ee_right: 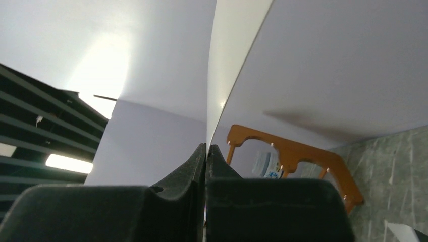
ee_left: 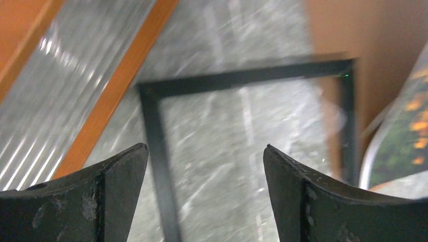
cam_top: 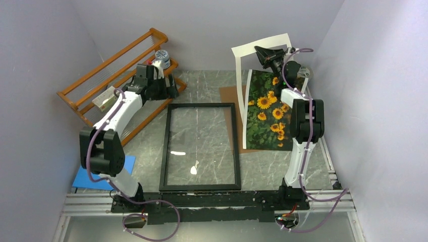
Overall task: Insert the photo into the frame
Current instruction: Move the photo frame to the center of the board.
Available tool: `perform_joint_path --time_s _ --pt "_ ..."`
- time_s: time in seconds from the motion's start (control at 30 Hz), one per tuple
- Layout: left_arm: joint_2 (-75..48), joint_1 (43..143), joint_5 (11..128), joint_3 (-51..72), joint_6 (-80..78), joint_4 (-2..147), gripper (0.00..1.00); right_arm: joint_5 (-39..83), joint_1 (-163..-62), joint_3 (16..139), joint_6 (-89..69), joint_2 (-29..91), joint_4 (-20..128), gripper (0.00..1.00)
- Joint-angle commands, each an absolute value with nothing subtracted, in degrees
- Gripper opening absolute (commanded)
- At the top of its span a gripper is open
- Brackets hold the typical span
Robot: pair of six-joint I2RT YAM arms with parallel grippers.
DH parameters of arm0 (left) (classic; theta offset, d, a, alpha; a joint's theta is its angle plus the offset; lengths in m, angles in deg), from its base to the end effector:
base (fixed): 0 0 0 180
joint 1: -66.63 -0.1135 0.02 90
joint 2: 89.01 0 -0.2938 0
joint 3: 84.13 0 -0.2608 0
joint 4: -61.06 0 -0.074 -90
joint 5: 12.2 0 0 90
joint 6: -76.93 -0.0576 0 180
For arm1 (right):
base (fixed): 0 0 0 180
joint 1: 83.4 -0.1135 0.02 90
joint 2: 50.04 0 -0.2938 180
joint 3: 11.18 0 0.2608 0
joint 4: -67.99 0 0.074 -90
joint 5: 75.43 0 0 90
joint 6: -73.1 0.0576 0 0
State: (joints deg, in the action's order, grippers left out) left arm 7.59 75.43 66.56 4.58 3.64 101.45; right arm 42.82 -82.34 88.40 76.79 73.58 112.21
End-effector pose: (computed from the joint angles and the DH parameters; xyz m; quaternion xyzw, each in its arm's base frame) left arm 0.3981 -0.0730 0.2878 -0.0267 0.9221 -0.1713 0.3459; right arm 0.5383 0.0173 0.2949 0.2728 0.5231 0.6716 0.4483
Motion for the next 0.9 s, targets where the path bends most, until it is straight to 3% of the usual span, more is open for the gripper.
perform_joint_path --time_s 0.0,0.17,0.47,0.87 --pt "1.21 80.11 58.05 0.77 5.64 90.41 0.91 43.77 -83.05 85.98 77.78 67.56 115.36 0.04" --pt "3.24 85.94 51.13 -3.16 6.25 79.99 0.94 43.39 -85.64 83.25 78.20 65.61 115.71 0.04" --pt "19.42 91.15 40.41 -16.61 11.50 69.72 0.94 44.52 -87.08 83.56 77.88 63.51 114.44 0.04" --pt "26.02 91.51 40.51 -19.38 28.66 49.95 0.85 46.44 -87.44 86.63 81.15 66.94 118.21 0.06"
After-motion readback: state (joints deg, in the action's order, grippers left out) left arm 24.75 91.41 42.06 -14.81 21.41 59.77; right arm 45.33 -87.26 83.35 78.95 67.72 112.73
